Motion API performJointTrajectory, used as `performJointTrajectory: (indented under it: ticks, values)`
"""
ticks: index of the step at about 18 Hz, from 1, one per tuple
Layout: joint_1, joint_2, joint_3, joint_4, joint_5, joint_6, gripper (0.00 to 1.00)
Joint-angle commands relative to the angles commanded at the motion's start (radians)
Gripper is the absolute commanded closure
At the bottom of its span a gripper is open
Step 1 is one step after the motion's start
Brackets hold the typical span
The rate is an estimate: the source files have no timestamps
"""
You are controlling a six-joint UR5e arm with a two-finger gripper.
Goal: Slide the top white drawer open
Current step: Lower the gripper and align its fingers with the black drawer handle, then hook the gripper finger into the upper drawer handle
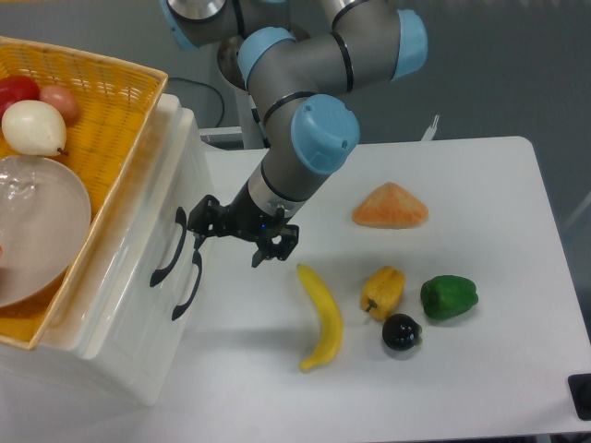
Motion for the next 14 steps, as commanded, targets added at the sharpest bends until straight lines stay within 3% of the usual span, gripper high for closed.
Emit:
performJointTrajectory:
  ticks: [14]
  values:
    - [-0.035,-0.018,0.003,-0.002,-0.006,-0.006,0.0]
